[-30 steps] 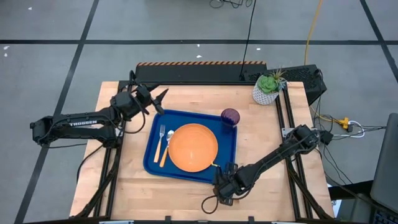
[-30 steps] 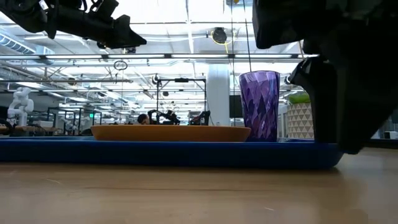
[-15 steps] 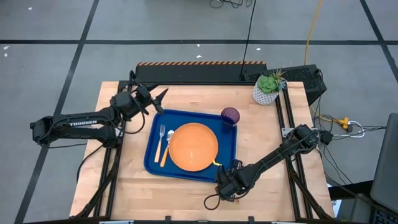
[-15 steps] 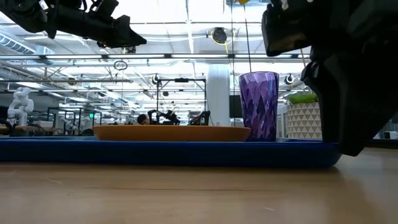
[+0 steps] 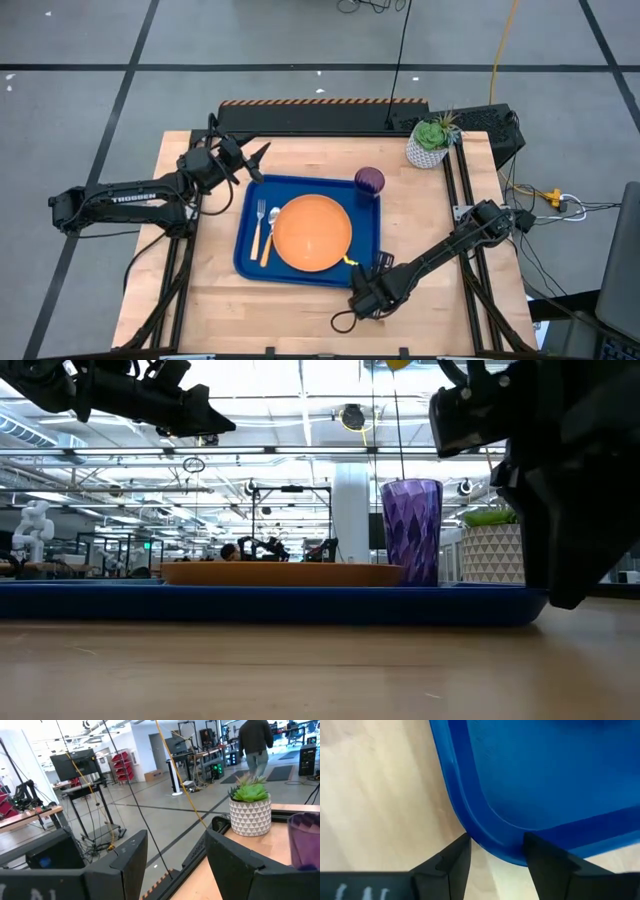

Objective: Pick and place plate/cup/fork/spoon on tray
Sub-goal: Adjust the blue serving tray

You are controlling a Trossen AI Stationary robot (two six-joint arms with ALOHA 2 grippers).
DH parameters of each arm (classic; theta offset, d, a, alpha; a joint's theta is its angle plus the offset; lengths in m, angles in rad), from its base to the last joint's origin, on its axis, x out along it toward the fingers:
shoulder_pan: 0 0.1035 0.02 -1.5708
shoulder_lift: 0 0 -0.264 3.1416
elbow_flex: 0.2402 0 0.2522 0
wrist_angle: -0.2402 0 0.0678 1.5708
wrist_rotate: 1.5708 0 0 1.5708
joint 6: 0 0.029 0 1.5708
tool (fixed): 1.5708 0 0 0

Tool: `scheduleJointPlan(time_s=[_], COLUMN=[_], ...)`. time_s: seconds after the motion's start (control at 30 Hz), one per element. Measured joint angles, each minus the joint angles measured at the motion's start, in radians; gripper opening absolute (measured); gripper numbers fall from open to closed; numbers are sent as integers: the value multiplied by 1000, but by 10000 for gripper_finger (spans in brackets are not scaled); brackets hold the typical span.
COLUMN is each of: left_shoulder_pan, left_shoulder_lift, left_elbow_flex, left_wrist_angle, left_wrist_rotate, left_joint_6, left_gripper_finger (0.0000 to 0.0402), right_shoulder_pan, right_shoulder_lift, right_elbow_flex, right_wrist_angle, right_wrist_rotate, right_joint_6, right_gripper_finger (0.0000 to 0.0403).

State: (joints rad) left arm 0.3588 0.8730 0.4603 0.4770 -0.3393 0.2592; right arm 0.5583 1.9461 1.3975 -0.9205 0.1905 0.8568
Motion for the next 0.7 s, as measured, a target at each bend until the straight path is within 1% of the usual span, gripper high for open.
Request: scheduleJointPlan(time_s=[0.17, 0.37, 0.53, 0.7], left_shoulder_pan=[0, 0, 0, 0], left_shoulder_lift=[0, 0, 0, 0], left_elbow_flex=[0, 0, 0, 0], left_wrist_angle=[0, 0, 0, 0], left_wrist_rotate=[0, 0, 0, 0], left_joint_6=[0, 1, 2, 2], left_gripper_finger=[200, 200, 200, 200], right_shoulder_pan=[0, 1, 24, 57], right_shoulder_lift=[0, 0, 0, -1], right_elbow_flex=[0, 0, 0, -1], right_wrist_angle=[-80, -91, -98, -146], right_wrist_rotate=[0, -7, -35, -51], right_joint_6=[17, 22, 0, -4], right_gripper_finger=[155, 153, 153, 153])
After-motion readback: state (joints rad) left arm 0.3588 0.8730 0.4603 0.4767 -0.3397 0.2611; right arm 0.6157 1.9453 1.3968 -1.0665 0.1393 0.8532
